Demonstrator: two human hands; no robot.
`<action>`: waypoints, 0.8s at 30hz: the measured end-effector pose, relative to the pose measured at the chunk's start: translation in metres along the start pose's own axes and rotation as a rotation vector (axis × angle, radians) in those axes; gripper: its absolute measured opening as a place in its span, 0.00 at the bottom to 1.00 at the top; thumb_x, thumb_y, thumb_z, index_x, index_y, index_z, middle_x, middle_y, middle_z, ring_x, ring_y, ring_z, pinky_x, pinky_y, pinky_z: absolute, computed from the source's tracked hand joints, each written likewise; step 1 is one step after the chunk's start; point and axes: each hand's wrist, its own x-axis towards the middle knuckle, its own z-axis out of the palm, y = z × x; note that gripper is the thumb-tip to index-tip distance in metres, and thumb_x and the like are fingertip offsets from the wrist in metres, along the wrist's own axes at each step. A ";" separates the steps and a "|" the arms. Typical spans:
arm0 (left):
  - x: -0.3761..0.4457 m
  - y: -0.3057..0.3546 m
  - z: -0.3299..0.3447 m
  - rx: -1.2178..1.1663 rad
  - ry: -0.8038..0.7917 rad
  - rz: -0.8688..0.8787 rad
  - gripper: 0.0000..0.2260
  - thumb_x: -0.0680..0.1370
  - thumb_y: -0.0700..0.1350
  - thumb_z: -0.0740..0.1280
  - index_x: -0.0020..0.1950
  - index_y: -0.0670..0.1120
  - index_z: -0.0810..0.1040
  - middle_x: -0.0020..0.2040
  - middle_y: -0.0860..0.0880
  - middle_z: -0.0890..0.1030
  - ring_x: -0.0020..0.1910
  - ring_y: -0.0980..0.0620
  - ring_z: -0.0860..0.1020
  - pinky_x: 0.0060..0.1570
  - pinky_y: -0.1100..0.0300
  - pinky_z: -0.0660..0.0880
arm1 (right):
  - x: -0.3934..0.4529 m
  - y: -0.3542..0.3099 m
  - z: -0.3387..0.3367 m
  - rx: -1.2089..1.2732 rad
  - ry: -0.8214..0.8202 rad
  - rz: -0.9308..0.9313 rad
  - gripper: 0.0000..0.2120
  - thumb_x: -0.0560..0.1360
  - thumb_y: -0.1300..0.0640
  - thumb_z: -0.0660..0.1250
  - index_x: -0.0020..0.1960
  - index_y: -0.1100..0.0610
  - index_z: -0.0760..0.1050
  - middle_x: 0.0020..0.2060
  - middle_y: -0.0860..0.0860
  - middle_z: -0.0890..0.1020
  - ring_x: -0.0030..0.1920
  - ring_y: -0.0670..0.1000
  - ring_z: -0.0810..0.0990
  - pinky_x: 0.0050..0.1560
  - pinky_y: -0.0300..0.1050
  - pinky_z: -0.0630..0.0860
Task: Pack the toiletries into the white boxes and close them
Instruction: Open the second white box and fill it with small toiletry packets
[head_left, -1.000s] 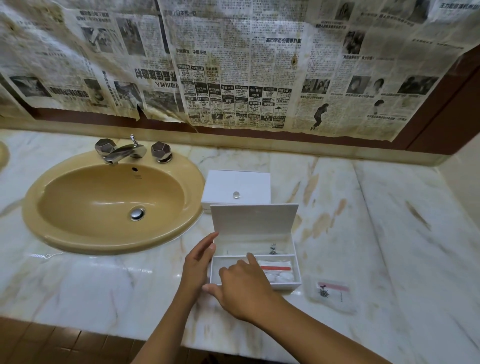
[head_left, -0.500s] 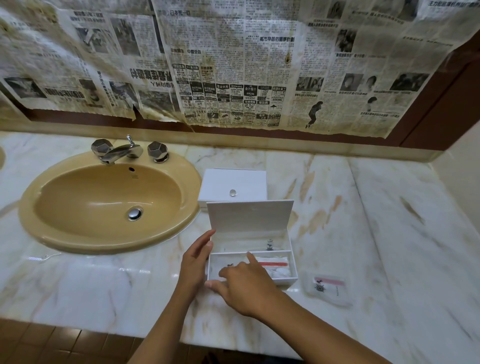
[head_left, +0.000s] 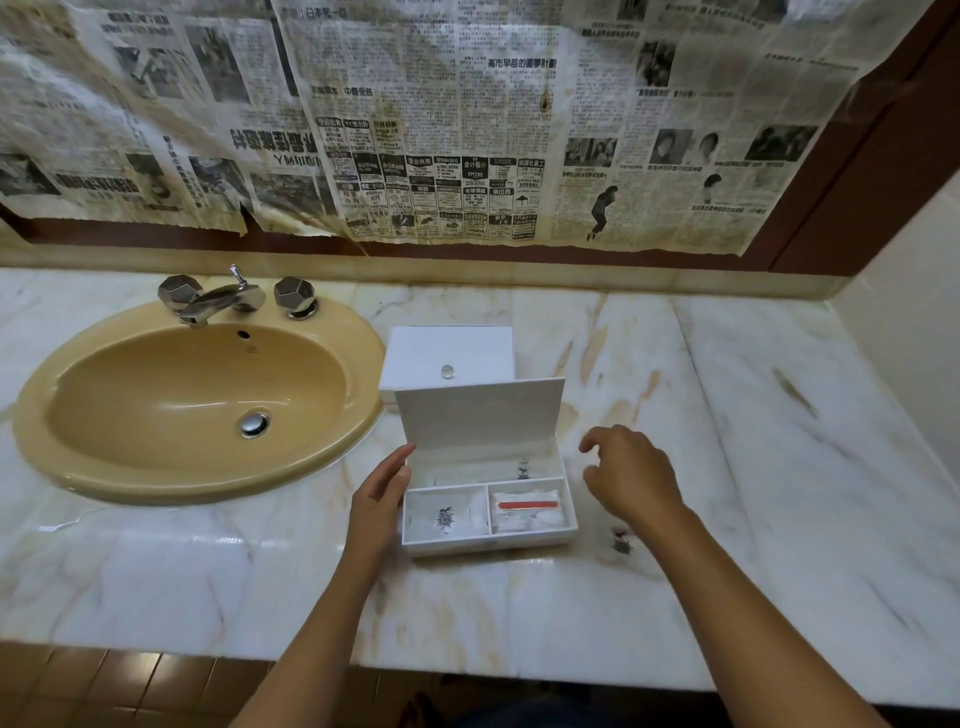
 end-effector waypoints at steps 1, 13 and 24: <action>0.000 0.001 0.000 0.000 0.001 -0.001 0.12 0.81 0.43 0.62 0.60 0.57 0.79 0.59 0.60 0.80 0.60 0.60 0.77 0.61 0.60 0.72 | 0.000 0.006 0.002 -0.048 -0.076 0.030 0.17 0.74 0.61 0.64 0.62 0.51 0.74 0.58 0.51 0.77 0.57 0.54 0.75 0.56 0.47 0.71; -0.001 -0.003 0.001 -0.017 0.002 -0.022 0.12 0.81 0.44 0.63 0.59 0.59 0.80 0.60 0.57 0.81 0.60 0.56 0.78 0.63 0.51 0.74 | -0.011 0.038 0.045 -0.126 -0.302 0.147 0.12 0.71 0.64 0.67 0.53 0.57 0.77 0.50 0.51 0.79 0.44 0.50 0.76 0.42 0.38 0.70; -0.002 0.000 0.002 -0.011 0.007 -0.030 0.13 0.81 0.44 0.63 0.58 0.59 0.80 0.58 0.61 0.80 0.60 0.58 0.77 0.65 0.52 0.72 | -0.007 0.034 0.044 0.126 0.223 0.063 0.05 0.77 0.60 0.65 0.47 0.56 0.80 0.44 0.50 0.82 0.40 0.49 0.76 0.39 0.40 0.71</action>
